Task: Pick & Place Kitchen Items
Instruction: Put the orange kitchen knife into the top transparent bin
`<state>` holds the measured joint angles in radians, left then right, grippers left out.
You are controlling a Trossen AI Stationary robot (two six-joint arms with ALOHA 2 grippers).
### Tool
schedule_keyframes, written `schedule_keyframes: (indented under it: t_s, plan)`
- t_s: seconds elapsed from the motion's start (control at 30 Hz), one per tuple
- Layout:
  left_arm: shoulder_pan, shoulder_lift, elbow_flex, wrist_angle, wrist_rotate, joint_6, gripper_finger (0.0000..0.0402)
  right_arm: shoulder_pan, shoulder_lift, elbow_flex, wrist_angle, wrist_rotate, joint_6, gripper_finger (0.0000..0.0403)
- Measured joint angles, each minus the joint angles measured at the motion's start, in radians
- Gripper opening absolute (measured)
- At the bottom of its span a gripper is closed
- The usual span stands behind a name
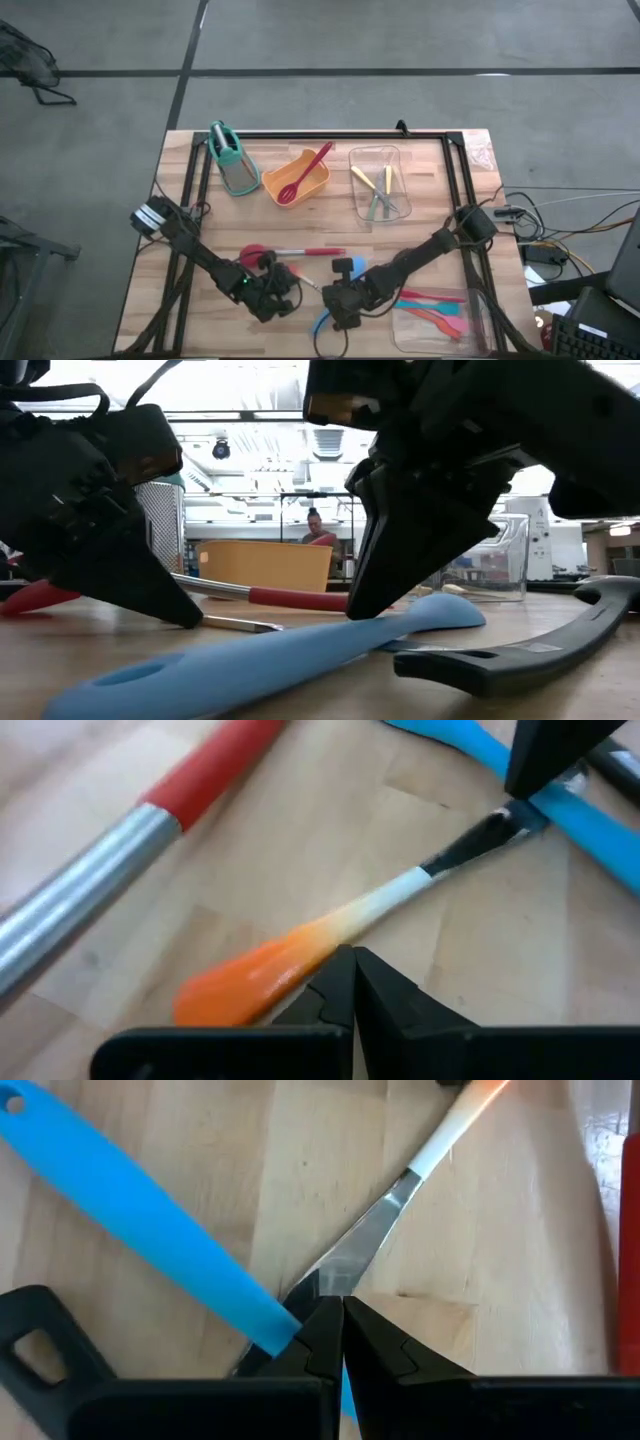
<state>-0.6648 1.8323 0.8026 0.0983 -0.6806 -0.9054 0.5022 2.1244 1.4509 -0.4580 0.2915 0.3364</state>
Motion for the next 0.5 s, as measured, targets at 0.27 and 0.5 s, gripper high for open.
schedule_keyframes:
  t_s: [0.27, 0.5]
  plan:
    - [0.027, 0.002, 0.031, 0.179, -0.018, 0.230, 0.0020, -0.002, 0.000, 0.000, 0.006, 0.016, 0.003, 0.0008]
    - [0.103, 0.031, 0.036, 0.296, 0.136, 0.313, 0.0026, -0.002, 0.000, 0.000, 0.009, 0.019, 0.004, 0.0008]
